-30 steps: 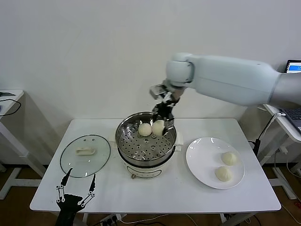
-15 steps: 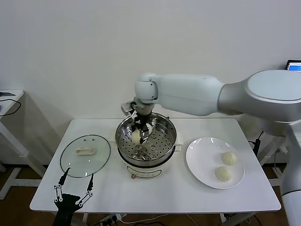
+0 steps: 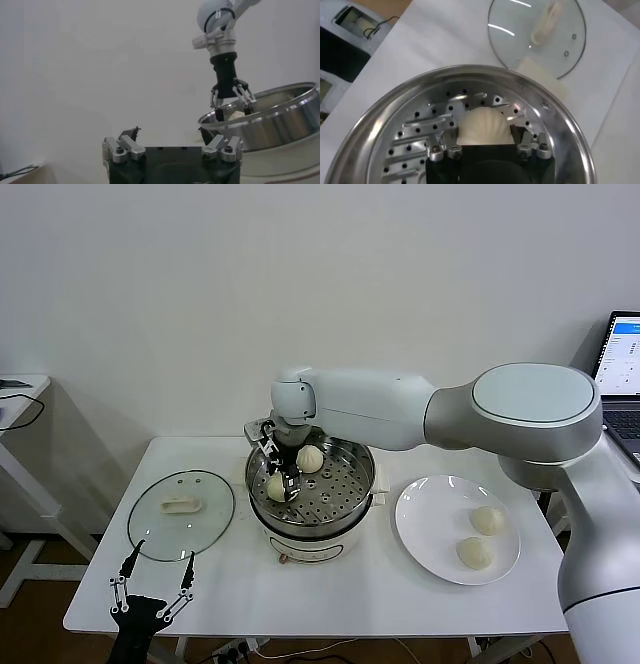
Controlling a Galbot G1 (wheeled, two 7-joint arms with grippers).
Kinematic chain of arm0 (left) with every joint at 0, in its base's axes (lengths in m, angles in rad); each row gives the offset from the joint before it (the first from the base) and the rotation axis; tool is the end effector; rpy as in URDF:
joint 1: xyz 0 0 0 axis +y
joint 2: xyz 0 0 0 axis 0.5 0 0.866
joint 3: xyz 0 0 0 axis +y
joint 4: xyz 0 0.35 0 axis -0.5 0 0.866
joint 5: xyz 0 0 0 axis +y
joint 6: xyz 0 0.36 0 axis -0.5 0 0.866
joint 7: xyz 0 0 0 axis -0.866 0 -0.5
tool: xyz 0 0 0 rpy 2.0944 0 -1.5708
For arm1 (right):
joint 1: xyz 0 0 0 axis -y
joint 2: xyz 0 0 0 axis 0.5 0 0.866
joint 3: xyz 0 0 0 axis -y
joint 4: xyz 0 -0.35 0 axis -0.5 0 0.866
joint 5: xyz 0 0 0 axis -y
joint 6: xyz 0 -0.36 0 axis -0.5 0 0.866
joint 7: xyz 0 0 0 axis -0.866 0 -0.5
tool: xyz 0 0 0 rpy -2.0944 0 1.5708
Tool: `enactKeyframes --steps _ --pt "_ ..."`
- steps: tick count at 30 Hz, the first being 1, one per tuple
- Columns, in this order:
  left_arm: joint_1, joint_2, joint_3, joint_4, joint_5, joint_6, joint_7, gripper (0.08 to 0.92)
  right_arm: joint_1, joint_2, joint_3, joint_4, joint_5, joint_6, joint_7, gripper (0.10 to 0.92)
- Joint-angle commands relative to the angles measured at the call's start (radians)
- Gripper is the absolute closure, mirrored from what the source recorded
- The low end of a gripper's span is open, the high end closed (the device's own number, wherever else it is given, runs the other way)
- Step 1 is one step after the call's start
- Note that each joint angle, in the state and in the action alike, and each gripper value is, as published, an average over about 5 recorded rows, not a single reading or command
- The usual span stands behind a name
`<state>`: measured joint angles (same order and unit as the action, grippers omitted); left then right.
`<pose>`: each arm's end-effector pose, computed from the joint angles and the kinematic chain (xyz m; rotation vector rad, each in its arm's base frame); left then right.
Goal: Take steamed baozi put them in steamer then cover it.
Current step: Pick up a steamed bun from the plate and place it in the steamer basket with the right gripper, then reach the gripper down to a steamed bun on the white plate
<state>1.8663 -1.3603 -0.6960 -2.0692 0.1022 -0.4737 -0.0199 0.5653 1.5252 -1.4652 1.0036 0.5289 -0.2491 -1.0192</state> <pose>0.0939 0.0902 -0.3386 0.1120 2.9222 0.5313 0.5602 0.2524 -0.1000 1.7265 -1.1281 1.6140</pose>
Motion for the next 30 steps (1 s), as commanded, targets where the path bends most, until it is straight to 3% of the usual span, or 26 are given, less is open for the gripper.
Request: enactKeyframes --steps 1,7,16,23,30 --pt "0.001 0.000 -0.003 -0.003 -0.009 0.003 0.000 0.177 -0.027 0.016 0.004 -0.017 -0.012 -0.002 0.009 0.219" --pt "-0.003 -0.001 -0.006 -0.003 -0.017 0.007 -0.002 0.177 0.051 -0.100 0.040 0.109 -0.047 0.000 -0.036 0.203" --pt "-0.012 0.006 0.000 0.000 -0.017 0.009 -0.004 0.177 0.234 -0.539 0.119 0.359 -0.126 0.058 -0.263 0.203" --pt "-0.016 0.004 0.017 0.004 -0.007 0.009 -0.004 0.177 0.218 -0.805 0.029 0.384 -0.237 0.131 -0.305 0.203" --pt "-0.009 -0.004 0.017 0.006 0.010 0.008 -0.011 0.177 0.051 -0.903 0.000 0.353 -0.368 0.138 -0.255 0.203"
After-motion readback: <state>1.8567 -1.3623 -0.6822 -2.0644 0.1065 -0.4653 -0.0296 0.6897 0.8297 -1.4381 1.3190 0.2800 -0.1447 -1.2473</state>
